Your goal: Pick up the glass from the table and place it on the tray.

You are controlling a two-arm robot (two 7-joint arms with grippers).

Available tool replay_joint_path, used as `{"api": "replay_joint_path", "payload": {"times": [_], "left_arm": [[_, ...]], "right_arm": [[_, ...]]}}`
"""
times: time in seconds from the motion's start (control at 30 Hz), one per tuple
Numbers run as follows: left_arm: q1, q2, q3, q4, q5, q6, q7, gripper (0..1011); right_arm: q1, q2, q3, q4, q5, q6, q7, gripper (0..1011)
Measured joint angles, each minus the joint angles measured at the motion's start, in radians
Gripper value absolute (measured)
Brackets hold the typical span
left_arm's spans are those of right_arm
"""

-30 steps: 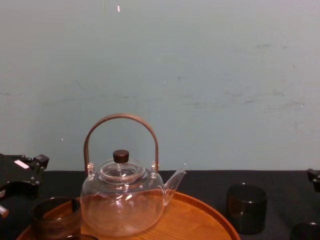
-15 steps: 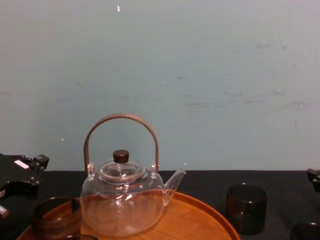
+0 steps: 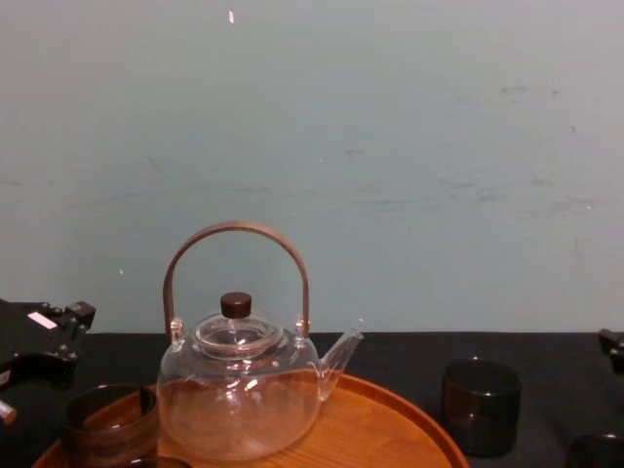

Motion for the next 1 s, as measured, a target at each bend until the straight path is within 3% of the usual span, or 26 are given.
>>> {"api": "replay_joint_path", "payload": {"times": [0.27,0.43,1.0], "left_arm": [[0.0,0.0,0.0,0.0,0.0,0.0,0.0,0],[0.0,0.0,0.0,0.0,0.0,0.0,0.0,0],[0.0,0.0,0.0,0.0,0.0,0.0,0.0,0]], "right_arm": [[0.0,0.0,0.001,0.0,0.0,0.0,0.001,1002],[-0.023,0.001,0.029,-0.015,0.008,0.001,0.011,1002],[-0.187,0.032,0.101,-0.181,0.005,-0.017,0.002,1002]]}}
